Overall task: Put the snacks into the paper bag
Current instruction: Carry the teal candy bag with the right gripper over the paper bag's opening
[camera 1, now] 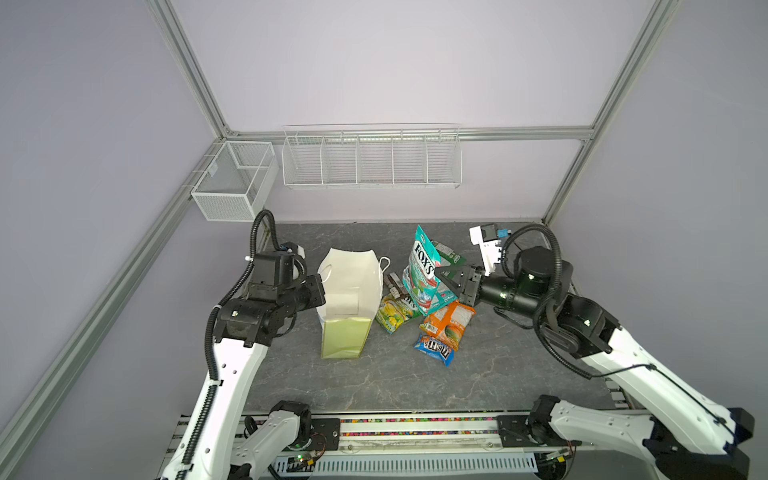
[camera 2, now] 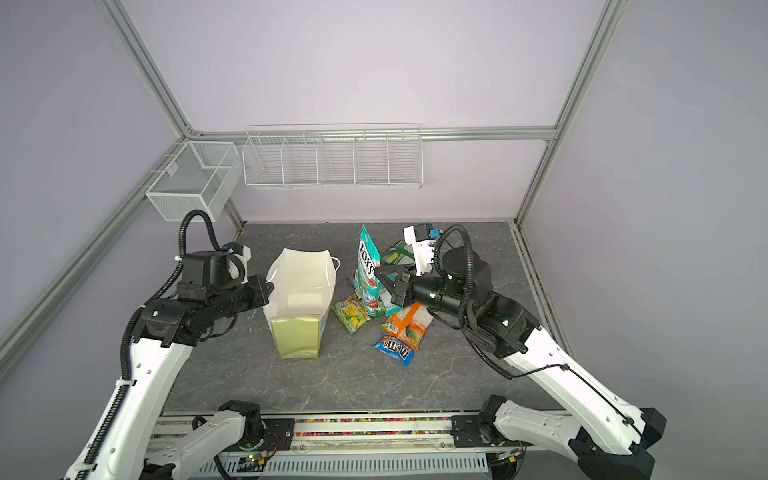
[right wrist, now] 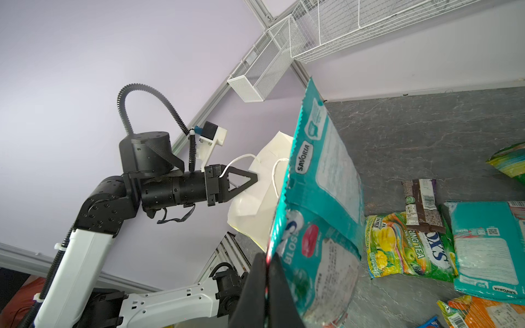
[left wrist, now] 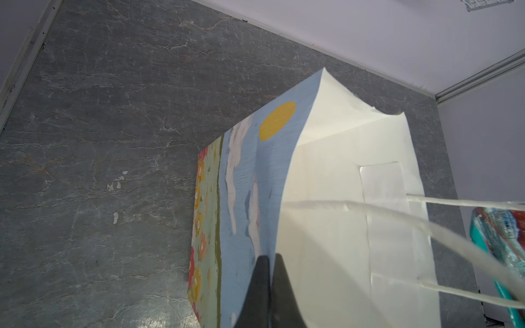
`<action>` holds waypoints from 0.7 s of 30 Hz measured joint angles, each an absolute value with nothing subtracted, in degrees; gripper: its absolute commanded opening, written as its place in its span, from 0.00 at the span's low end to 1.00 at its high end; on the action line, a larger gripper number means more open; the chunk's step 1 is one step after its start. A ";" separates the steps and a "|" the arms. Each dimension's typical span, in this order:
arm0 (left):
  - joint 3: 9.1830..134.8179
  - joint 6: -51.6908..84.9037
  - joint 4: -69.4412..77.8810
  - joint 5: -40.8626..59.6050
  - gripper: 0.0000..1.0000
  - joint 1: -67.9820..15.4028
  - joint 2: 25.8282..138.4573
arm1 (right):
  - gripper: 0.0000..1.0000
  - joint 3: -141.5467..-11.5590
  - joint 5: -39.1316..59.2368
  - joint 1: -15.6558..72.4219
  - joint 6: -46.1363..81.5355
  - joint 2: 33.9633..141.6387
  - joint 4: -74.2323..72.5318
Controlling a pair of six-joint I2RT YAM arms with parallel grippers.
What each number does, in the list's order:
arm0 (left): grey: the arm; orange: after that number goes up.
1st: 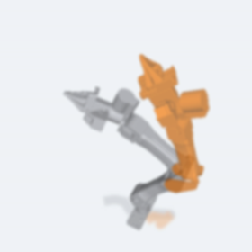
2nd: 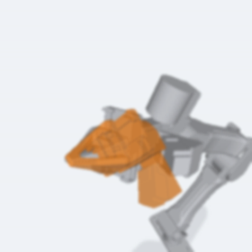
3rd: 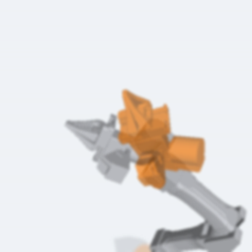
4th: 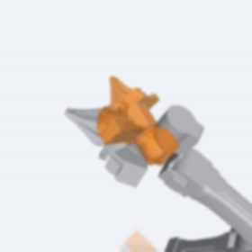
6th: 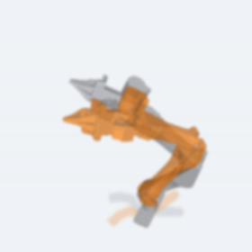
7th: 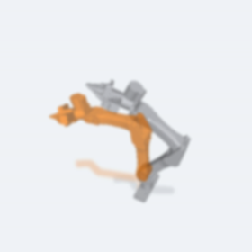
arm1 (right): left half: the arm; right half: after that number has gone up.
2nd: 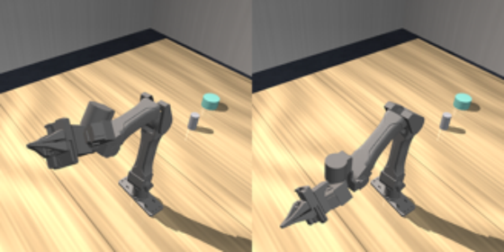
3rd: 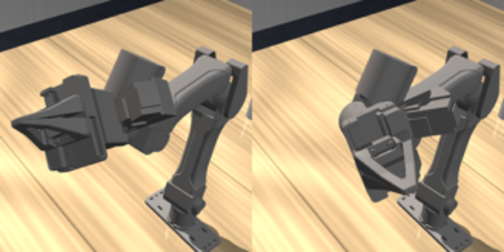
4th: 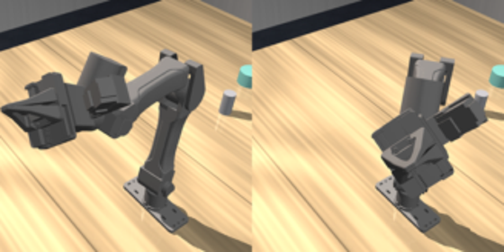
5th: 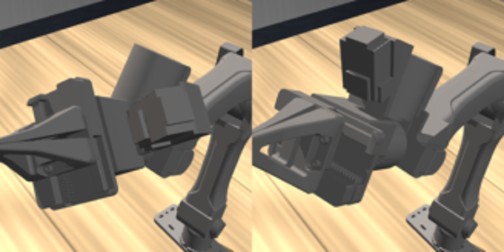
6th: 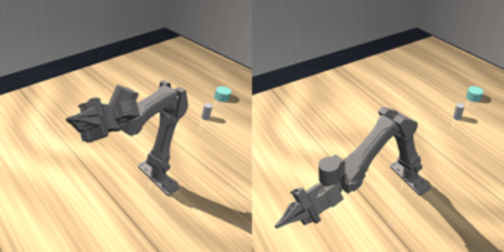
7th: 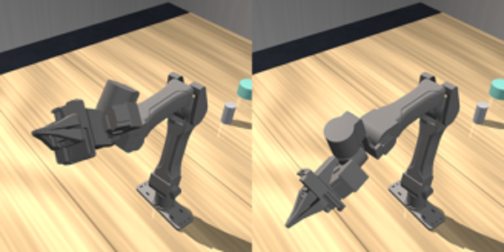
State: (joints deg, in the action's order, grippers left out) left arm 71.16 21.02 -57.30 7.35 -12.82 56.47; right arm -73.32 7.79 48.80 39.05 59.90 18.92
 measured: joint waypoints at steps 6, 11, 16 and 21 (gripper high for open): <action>71.16 21.45 -57.28 7.35 0.00 -12.82 56.47 | 0.07 -74.50 6.83 50.96 39.22 61.56 17.50; 71.13 22.04 -57.10 7.35 0.00 -12.82 56.47 | 0.06 -76.05 5.87 52.84 39.68 62.96 16.78; 71.13 22.09 -56.88 7.35 0.00 -12.82 56.47 | 0.07 -77.76 4.84 55.00 39.90 63.88 16.40; 71.13 22.22 -56.88 7.35 0.00 -12.82 56.27 | 0.06 -78.85 3.75 56.71 39.92 64.71 15.57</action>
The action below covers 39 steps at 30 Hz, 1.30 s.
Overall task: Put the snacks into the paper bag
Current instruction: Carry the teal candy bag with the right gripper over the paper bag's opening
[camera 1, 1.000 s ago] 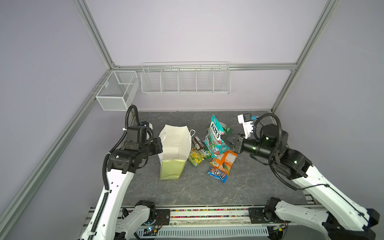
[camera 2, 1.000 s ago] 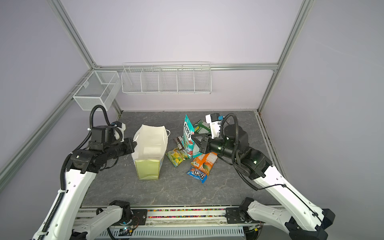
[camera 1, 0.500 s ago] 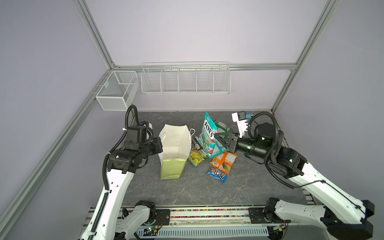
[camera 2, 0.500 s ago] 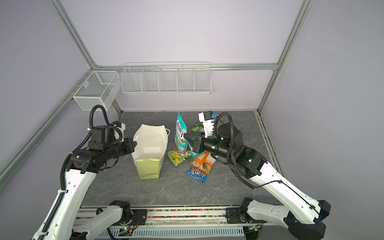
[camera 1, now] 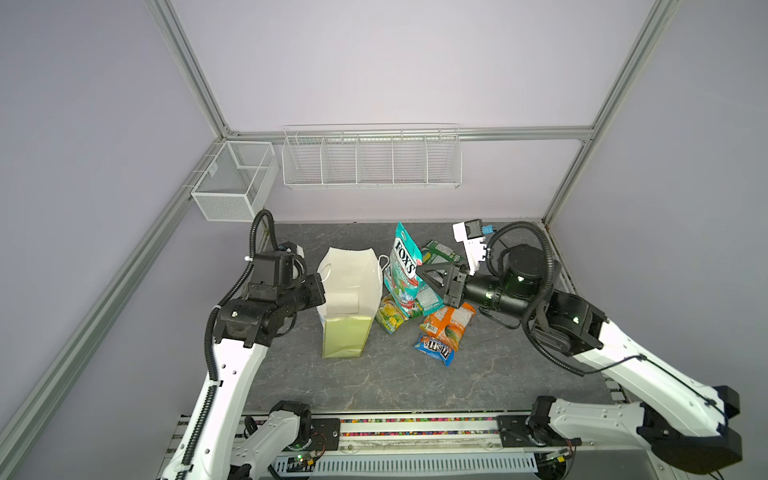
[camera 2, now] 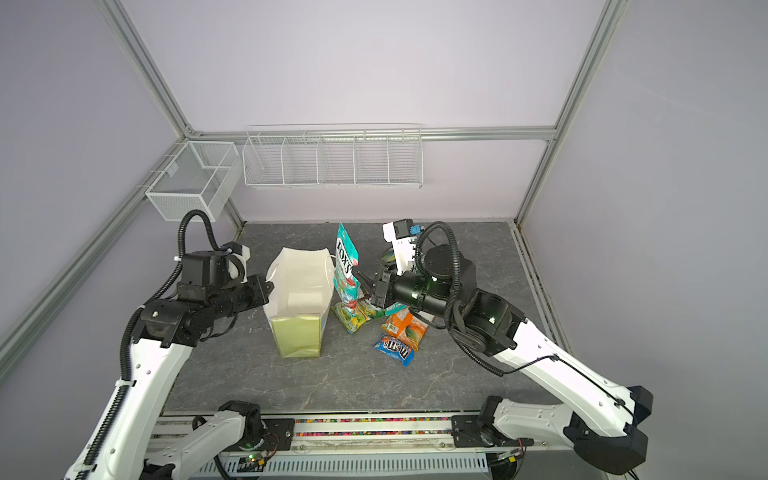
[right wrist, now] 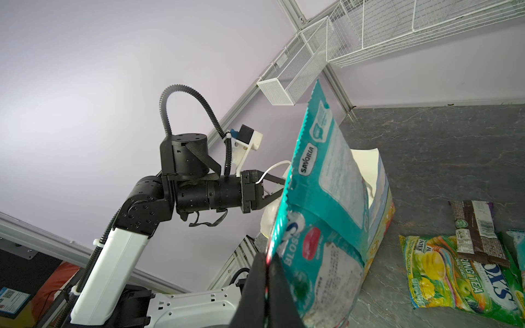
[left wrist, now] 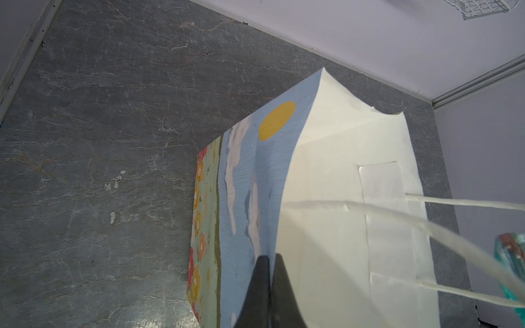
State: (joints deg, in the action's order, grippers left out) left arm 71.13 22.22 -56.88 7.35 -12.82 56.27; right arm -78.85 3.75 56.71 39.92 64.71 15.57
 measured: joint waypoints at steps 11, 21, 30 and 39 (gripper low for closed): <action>71.13 22.28 -56.88 7.31 0.00 -12.82 56.14 | 0.07 -82.24 1.89 60.69 39.90 68.79 13.43; 71.11 22.26 -56.90 7.27 0.00 -12.82 56.12 | 0.07 -86.63 1.21 63.61 39.57 72.73 12.51; 71.11 22.26 -56.93 7.11 0.00 -12.82 56.12 | 0.07 -91.13 1.06 66.00 38.65 76.05 11.90; 71.11 22.24 -57.17 6.24 0.00 -12.82 56.12 | 0.07 -94.13 -0.03 66.92 36.99 77.14 12.10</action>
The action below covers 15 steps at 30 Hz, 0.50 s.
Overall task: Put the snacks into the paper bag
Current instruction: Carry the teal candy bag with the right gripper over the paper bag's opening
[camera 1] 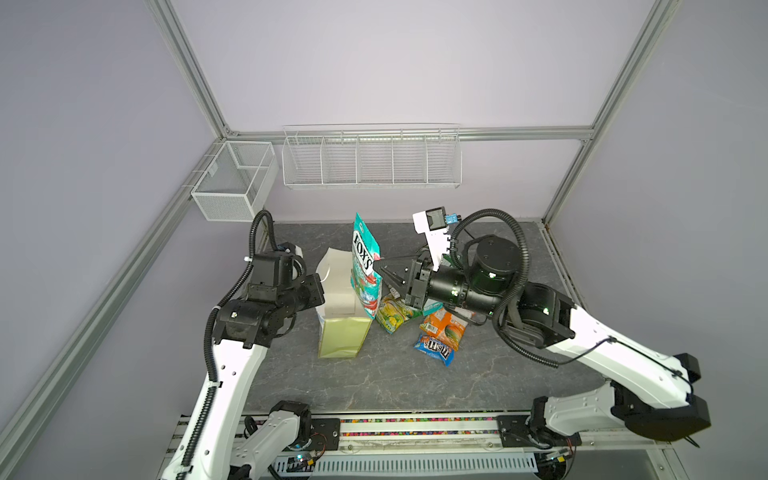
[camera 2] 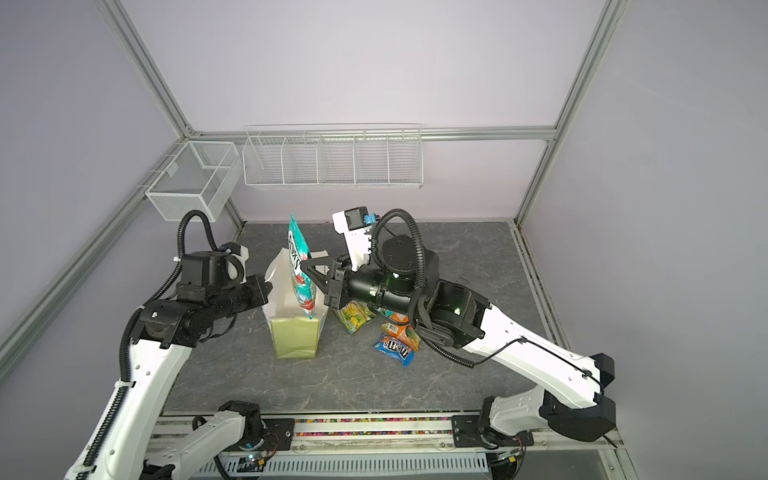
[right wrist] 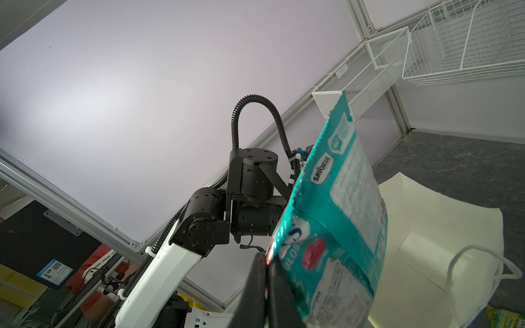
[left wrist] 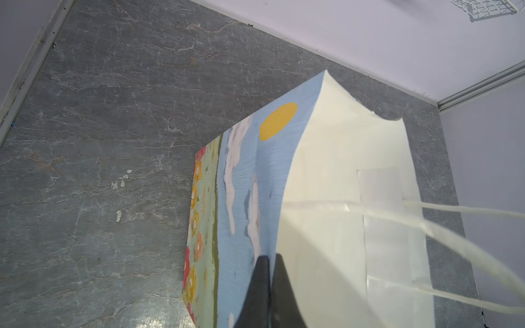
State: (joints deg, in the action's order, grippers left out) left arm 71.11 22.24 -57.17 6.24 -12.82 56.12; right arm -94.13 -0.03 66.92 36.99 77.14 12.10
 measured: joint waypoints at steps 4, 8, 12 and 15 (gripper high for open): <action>71.11 22.24 -57.32 6.24 0.00 -12.82 56.14 | 0.07 -94.15 -0.93 66.92 36.75 77.32 12.12; 71.11 22.24 -57.34 6.24 0.00 -12.82 56.14 | 0.07 -94.17 -2.22 66.92 36.45 78.30 12.12; 71.11 22.24 -57.39 6.24 0.00 -12.82 56.14 | 0.07 -94.17 -3.60 66.92 36.38 79.85 12.14; 71.11 22.24 -57.49 6.24 0.00 -12.82 56.12 | 0.07 -94.15 -4.64 66.92 36.36 81.08 12.14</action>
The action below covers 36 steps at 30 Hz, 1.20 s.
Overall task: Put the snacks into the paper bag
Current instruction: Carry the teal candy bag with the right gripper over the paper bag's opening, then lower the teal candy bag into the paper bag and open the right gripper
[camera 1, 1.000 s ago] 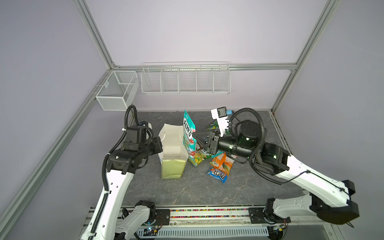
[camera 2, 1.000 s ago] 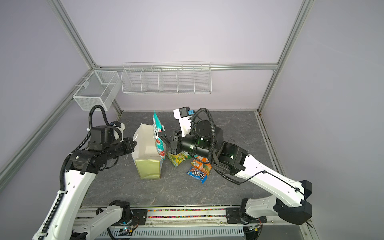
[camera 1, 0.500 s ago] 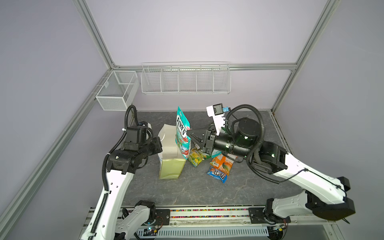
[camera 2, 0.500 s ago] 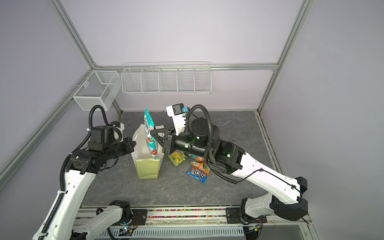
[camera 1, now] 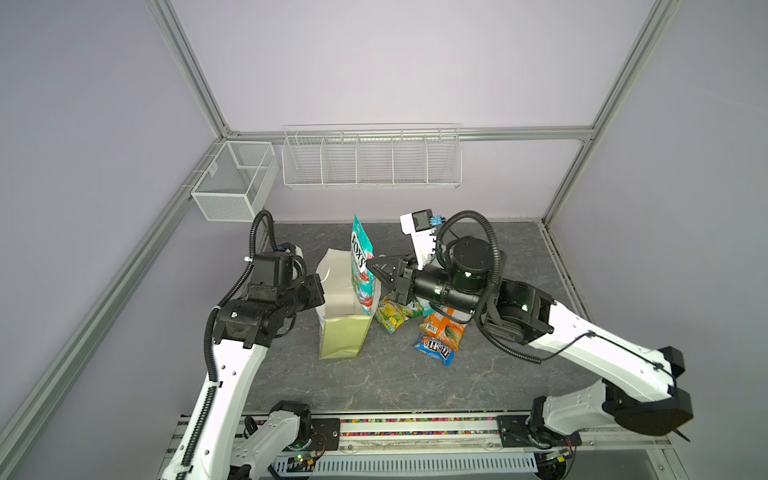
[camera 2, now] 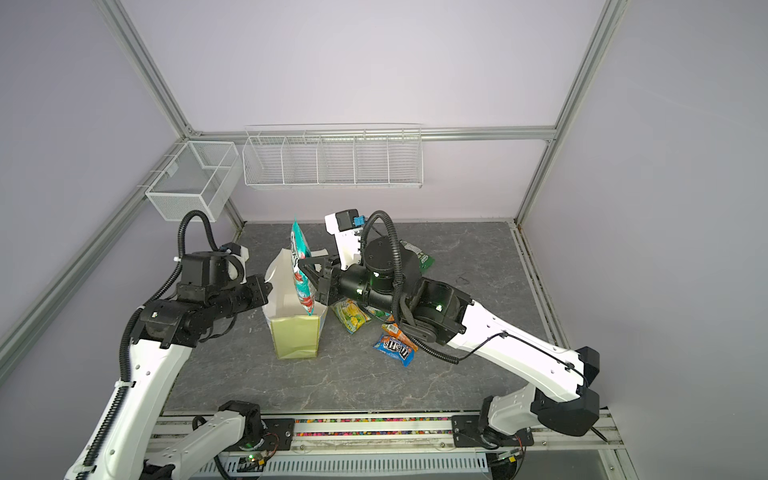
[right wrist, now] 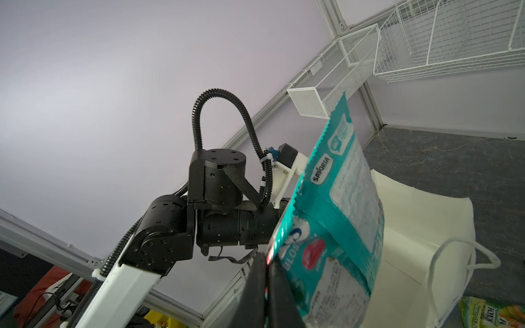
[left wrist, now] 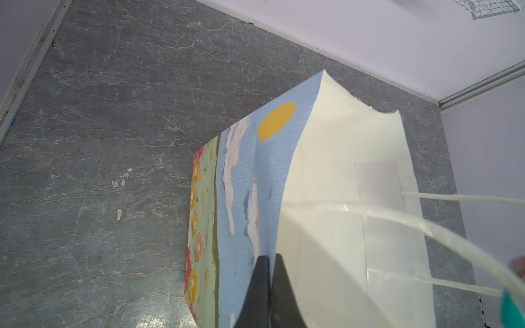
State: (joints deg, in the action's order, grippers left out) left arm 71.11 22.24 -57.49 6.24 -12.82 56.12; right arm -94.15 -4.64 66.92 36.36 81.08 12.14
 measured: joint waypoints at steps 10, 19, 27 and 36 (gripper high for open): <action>71.11 22.24 -57.54 6.33 0.00 -12.82 55.59 | 0.07 -92.12 -6.68 65.49 36.69 84.14 12.16; 70.85 22.24 -57.52 6.48 0.00 -12.82 55.35 | 0.07 -88.40 -7.29 64.20 38.22 84.77 12.16; 69.43 22.24 -57.12 6.52 0.00 -12.82 55.27 | 0.07 -84.97 -7.29 63.72 40.32 84.82 12.14; 68.42 22.24 -55.96 6.94 0.00 -12.82 55.16 | 0.07 -83.61 -7.73 63.55 41.60 84.82 12.01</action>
